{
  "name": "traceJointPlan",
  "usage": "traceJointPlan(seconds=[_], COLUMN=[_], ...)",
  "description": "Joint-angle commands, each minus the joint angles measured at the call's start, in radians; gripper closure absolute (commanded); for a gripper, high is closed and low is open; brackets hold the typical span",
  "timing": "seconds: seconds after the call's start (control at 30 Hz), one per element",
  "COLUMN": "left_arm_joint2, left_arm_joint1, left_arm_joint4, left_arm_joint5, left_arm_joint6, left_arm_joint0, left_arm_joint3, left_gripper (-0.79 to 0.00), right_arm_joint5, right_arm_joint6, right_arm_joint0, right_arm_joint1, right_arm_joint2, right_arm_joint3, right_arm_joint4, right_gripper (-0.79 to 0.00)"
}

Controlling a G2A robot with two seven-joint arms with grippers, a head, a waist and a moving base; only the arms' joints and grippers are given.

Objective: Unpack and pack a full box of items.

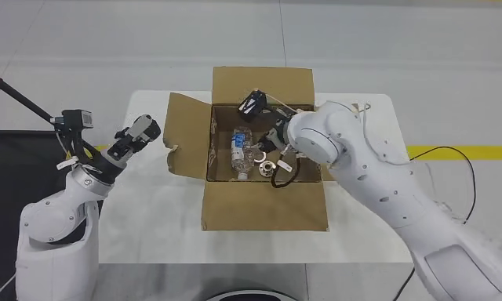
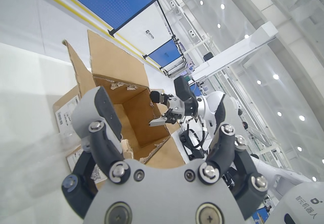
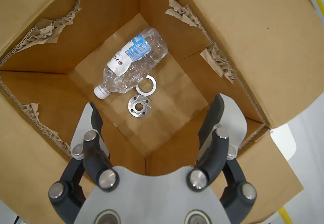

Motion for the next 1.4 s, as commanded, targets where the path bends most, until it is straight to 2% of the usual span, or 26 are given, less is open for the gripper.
traceJointPlan(seconds=[0.0, 0.17, 0.23, 0.3, 0.37, 0.4, 0.47, 0.93, 1.37], left_arm_joint2=[-0.011, -0.022, -0.022, -0.022, -0.022, -0.022, -0.022, -0.022, -0.022], left_arm_joint1=[0.003, 0.008, 0.008, 0.008, 0.008, 0.008, 0.008, 0.008, 0.008], left_arm_joint4=[-0.016, -0.038, -0.038, -0.038, -0.038, -0.038, -0.038, -0.038, -0.038], left_arm_joint5=[-0.005, -0.013, -0.013, -0.013, -0.013, -0.013, -0.013, -0.013, -0.013], left_arm_joint6=[0.008, 0.013, 0.013, 0.013, 0.013, 0.013, 0.013, 0.013, 0.013], left_arm_joint0=[0.004, 0.01, 0.01, 0.01, 0.01, 0.01, 0.01, 0.01, 0.01], left_arm_joint3=[0.011, 0.025, 0.025, 0.025, 0.025, 0.025, 0.025, 0.025, 0.025], left_gripper=[-0.785, -0.785, -0.785, -0.785, -0.785, -0.785, -0.785, -0.785, -0.785], right_arm_joint5=[0.008, 0.016, 0.031, 0.048, 0.061, 0.065, 0.077, 0.049, 0.033], right_arm_joint6=[-0.004, -0.018, -0.017, -0.012, -0.009, -0.008, -0.01, -0.073, -0.074], right_arm_joint0=[0.021, 0.064, 0.077, 0.089, 0.098, 0.102, 0.109, 0.137, 0.156], right_arm_joint1=[-0.021, -0.077, -0.098, -0.118, -0.138, -0.147, -0.167, -0.28, -0.369], right_arm_joint2=[-0.031, -0.099, -0.12, -0.14, -0.156, -0.163, -0.176, -0.213, -0.238], right_arm_joint3=[0.055, 0.189, 0.241, 0.288, 0.336, 0.358, 0.404, 0.679, 0.837], right_arm_joint4=[0.015, 0.058, 0.066, 0.072, 0.078, 0.083, 0.092, 0.151, 0.153], right_gripper=[-0.785, -0.77, -0.699, -0.536, -0.456, -0.388, -0.36, -0.342, -0.296])
